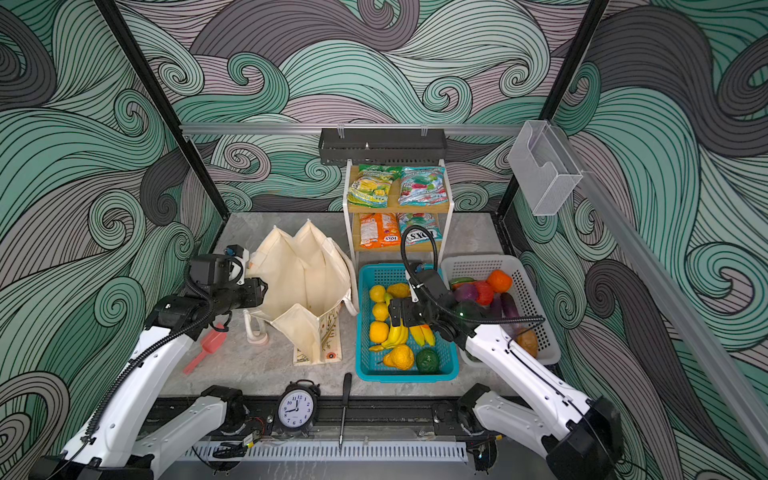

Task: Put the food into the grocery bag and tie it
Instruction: 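Release the tote rim with the right gripper and move it over the teal basket, then lower the right gripper onto the yellow bananas and grasp them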

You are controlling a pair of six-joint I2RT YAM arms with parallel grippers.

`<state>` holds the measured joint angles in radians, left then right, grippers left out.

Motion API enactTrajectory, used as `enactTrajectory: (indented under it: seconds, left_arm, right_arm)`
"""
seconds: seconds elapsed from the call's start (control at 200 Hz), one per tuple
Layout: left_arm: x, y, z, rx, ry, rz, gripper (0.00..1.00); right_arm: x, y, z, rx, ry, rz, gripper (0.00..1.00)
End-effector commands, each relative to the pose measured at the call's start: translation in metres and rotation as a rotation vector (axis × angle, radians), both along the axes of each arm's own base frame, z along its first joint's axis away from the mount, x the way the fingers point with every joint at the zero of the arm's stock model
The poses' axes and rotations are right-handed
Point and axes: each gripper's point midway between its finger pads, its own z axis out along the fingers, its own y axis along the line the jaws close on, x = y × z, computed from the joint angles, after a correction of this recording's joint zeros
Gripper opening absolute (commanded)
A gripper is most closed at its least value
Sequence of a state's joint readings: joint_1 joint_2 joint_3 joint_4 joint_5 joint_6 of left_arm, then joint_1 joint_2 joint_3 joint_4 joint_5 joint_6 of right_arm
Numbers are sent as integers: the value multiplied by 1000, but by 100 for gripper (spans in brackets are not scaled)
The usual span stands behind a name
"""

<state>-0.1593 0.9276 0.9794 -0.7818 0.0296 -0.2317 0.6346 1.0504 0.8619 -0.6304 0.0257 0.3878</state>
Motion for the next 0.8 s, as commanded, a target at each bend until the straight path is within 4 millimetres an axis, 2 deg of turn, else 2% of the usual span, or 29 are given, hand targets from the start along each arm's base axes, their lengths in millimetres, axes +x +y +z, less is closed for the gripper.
enactTrajectory:
  seconds: [0.0, 0.455, 0.67, 0.796]
  left_arm:
    - [-1, 1, -2, 9, 5, -4, 49]
    - [-1, -11, -2, -38, 4, -56, 48]
    - [-1, -12, -1, -42, 3, -60, 48]
    - [-1, -10, -1, -36, -3, -53, 48]
  right_arm:
    - [1, 1, -15, -4, 36, -18, 100]
    - [2, 13, -49, -52, 95, -33, 99]
    - [-5, 11, -70, -140, 139, -39, 86]
    - [-6, 10, -81, -159, 157, -43, 74]
